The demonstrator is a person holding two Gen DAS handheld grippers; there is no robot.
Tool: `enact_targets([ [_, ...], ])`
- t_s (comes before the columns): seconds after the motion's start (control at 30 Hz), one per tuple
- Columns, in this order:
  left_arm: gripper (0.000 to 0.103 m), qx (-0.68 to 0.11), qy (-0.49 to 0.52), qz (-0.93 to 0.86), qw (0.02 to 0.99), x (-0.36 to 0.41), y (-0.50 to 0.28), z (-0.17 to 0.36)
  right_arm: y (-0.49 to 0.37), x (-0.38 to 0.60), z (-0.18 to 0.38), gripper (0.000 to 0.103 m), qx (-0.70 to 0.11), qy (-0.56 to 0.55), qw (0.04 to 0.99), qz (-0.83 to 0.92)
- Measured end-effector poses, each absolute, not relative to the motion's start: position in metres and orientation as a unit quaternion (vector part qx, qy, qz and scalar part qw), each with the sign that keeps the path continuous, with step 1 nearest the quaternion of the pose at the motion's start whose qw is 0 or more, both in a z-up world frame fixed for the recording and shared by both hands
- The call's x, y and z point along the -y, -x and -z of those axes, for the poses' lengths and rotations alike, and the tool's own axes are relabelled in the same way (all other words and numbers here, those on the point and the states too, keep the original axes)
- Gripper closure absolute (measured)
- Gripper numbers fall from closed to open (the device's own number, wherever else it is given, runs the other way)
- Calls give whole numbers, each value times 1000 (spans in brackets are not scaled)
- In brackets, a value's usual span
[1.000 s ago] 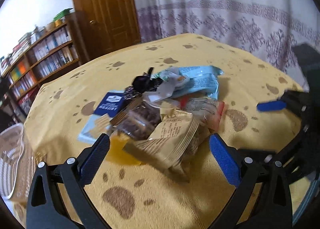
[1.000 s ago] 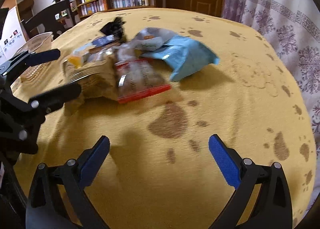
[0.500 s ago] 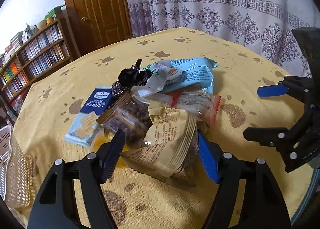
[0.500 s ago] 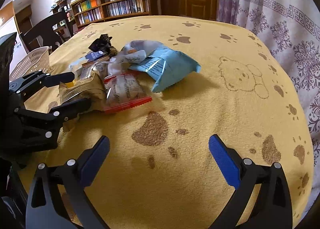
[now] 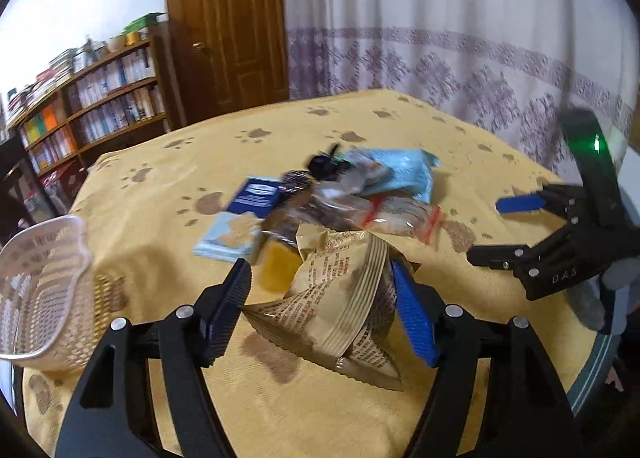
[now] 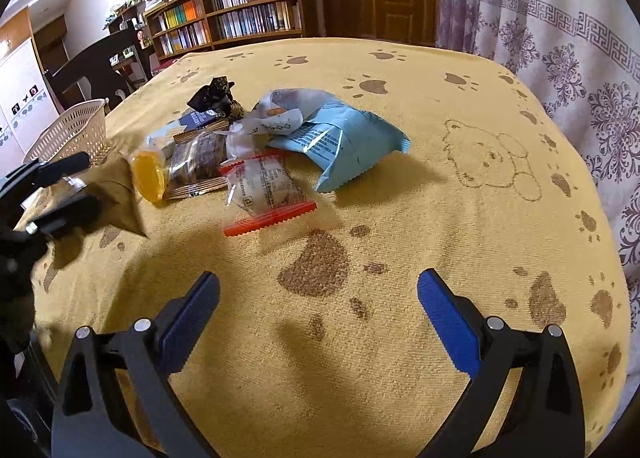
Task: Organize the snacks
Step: 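Drop the beige bag in the basket with left gripper while right grasps cookie packet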
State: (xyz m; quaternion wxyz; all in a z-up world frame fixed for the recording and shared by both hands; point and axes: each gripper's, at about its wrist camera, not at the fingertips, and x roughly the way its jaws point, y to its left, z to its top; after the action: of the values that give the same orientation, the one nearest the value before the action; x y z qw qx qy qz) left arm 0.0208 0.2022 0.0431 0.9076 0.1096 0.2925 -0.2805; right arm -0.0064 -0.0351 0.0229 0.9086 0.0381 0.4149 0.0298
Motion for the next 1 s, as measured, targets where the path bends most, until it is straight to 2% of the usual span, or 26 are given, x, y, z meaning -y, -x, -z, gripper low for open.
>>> enact_targets([
  [0.37,31,-267,-56,216,938,-262,-32,-80,-37,11,-29,6,-413,-53,908,-56],
  [0.5,31,-265,-43,200,942,-277,-35,-84,-59,2,-23,18,-424,-46,903,-53],
  [0.67,31,-261,-21,182,948,-300,-42,-88,-71,-5,-18,20,-425,-19,905,-24],
  [0.77,31,-256,-10,173,951,-314,-45,-93,-74,-6,-11,33,-435,-14,900,-17],
  [0.87,31,-251,1,158,955,-327,-49,-96,-71,-10,-11,37,-427,0,904,-10],
  [0.93,31,-248,10,146,958,-337,-51,-100,-70,-12,-12,46,-424,0,906,-11],
  [1.0,31,-244,17,134,960,-347,-52,-103,-68,-13,-12,47,-424,0,905,-8],
])
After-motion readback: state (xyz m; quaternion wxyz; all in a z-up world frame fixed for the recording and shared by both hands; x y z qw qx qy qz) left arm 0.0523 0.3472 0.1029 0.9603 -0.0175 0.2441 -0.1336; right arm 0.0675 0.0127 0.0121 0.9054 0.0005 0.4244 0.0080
